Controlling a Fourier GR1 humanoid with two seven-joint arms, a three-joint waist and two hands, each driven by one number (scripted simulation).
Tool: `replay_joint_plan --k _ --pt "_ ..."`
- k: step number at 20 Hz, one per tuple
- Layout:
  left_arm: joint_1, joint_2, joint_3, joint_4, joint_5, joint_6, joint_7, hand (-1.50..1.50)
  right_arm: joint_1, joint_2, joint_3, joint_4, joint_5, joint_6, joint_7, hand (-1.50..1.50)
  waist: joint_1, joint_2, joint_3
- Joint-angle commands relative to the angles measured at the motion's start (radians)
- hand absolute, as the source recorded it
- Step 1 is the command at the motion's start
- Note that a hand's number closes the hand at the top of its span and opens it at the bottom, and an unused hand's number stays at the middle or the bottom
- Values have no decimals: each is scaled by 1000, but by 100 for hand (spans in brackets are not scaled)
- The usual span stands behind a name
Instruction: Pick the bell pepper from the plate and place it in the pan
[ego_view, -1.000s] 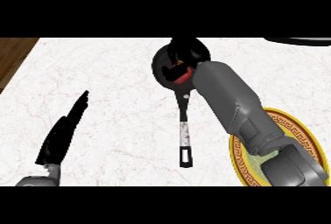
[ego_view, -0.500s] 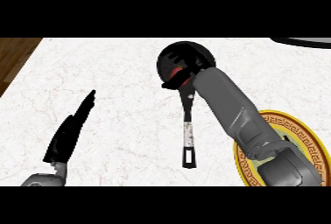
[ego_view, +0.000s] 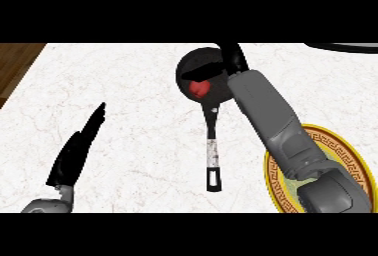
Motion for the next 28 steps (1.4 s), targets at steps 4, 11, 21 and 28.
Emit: replay_joint_plan --k 4,11,21,28 --pt "11 21 28 6 7 -7 -15 0 17 -103 -112 3 -85 -74 -27 -150 -28 -4 0" --pt "38 -3 19 -14 -7 19 -2 0 108 -300 -137 9 -97 117 -172 -150 -34 -2 2" --pt "37 0 26 -31 4 3 -4 0 182 -504 -157 41 -99 302 -265 -150 -40 -3 4" --pt "55 8 14 -71 0 -12 11 0 187 -571 -146 62 -80 378 -274 -150 -28 -8 5"
